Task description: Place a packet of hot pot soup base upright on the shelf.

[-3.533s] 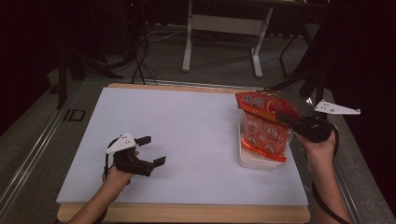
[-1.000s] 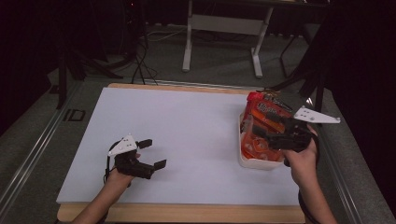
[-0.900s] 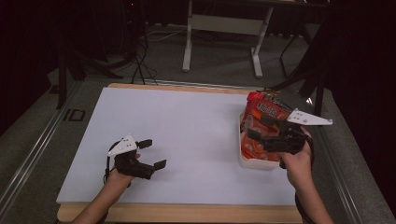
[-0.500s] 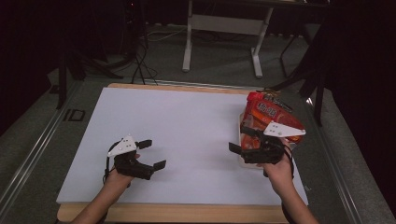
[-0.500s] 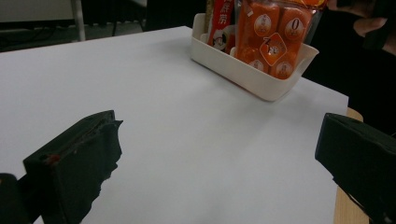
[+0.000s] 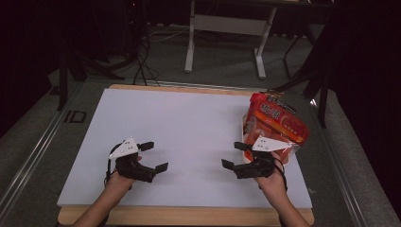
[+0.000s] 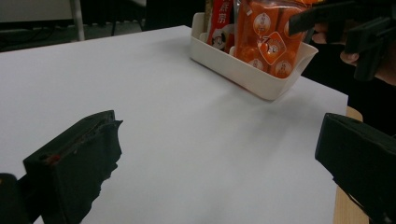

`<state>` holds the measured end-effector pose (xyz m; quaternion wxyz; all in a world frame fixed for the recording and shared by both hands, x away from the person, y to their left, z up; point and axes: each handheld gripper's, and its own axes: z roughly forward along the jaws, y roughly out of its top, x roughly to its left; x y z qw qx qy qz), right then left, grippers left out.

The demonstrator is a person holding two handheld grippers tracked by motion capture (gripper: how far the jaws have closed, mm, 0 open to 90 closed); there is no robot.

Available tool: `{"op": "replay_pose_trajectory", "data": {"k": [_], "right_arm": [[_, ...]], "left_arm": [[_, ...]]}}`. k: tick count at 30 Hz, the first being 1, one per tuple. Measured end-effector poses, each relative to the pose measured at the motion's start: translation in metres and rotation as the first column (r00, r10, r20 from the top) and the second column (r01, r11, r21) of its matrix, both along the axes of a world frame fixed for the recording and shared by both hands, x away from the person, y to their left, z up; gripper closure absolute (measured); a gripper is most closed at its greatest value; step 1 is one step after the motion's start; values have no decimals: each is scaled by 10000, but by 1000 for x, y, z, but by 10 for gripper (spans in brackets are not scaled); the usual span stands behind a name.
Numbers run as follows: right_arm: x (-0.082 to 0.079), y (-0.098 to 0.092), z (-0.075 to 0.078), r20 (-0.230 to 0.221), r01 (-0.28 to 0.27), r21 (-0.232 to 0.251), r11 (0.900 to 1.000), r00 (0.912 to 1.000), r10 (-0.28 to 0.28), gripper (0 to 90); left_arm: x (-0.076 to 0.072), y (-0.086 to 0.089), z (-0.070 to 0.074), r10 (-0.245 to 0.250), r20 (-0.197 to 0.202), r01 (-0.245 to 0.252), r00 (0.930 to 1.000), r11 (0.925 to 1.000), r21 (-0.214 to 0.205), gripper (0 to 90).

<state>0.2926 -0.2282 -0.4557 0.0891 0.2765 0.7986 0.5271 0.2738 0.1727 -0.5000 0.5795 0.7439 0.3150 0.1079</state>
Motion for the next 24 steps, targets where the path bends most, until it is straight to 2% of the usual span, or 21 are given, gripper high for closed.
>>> {"op": "replay_pose_trajectory", "data": {"k": [4,9,12,15,24], "right_arm": [[-4,0,-9,13,14,-327,9995,10000,-14,135],[-7,-3,-14,12,11,-228,9997,10000,-11,137],[-10,-5,-18,143,23,-472,9989,9999,-16,137],[-13,-8,-21,189,77,-513,9987,9998,-68,138],[-13,-13,-28,-92,85,-598,9982,9999,-91,139]], "left_arm": [[0,0,0,-1,-14,1,10000,10000,-15,0],[0,0,0,-12,-23,12,10000,10000,-47,0],[0,1,-1,-7,-16,7,10000,10000,-46,0],[-1,0,-1,-17,7,17,10000,10000,-9,0],[-1,1,-2,-19,-6,19,10000,10000,-8,0]]}}
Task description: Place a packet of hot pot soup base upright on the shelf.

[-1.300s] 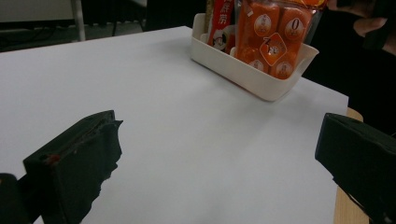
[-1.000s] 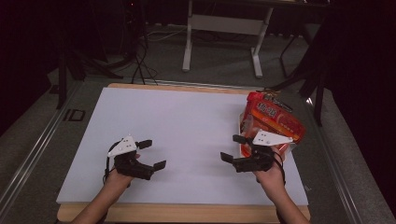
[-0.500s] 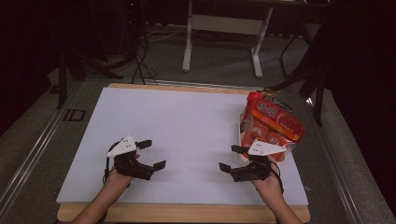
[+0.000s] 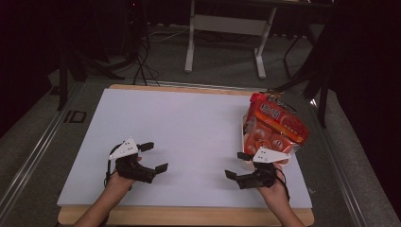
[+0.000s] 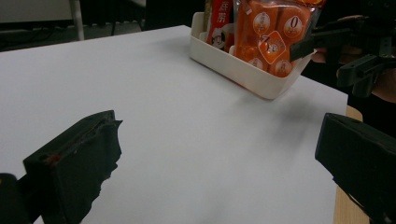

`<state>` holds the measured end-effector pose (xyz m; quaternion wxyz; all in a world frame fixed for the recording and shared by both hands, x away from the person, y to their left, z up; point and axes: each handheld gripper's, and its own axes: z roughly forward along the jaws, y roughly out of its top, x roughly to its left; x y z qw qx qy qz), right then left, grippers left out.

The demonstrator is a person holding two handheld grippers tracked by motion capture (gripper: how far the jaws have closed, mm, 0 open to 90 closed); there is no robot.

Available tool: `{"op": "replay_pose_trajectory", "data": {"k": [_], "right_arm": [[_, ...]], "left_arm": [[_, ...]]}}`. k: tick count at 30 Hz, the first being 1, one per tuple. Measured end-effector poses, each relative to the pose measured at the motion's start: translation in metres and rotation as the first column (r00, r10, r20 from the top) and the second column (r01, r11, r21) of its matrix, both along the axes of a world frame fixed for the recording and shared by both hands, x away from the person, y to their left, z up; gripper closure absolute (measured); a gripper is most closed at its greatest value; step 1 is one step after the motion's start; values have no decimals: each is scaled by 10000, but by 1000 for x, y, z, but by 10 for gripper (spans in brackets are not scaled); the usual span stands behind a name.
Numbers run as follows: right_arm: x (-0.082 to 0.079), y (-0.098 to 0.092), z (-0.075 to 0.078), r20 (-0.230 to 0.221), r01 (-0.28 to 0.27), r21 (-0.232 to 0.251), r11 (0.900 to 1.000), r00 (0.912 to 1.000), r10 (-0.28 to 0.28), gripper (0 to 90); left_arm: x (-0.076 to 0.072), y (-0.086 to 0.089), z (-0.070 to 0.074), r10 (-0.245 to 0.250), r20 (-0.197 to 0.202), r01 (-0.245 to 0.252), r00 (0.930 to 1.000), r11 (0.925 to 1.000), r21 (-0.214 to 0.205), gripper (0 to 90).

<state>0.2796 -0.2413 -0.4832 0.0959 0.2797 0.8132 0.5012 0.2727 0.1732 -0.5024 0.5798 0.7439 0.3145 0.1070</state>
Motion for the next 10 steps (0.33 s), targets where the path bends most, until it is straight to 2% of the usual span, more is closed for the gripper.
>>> {"op": "replay_pose_trajectory", "data": {"k": [10], "right_arm": [[2,1,-3,-89,-87,-66,9999,9999,86,142]], "left_arm": [[0,0,-2,-6,-47,6,10000,10000,26,0]]}}
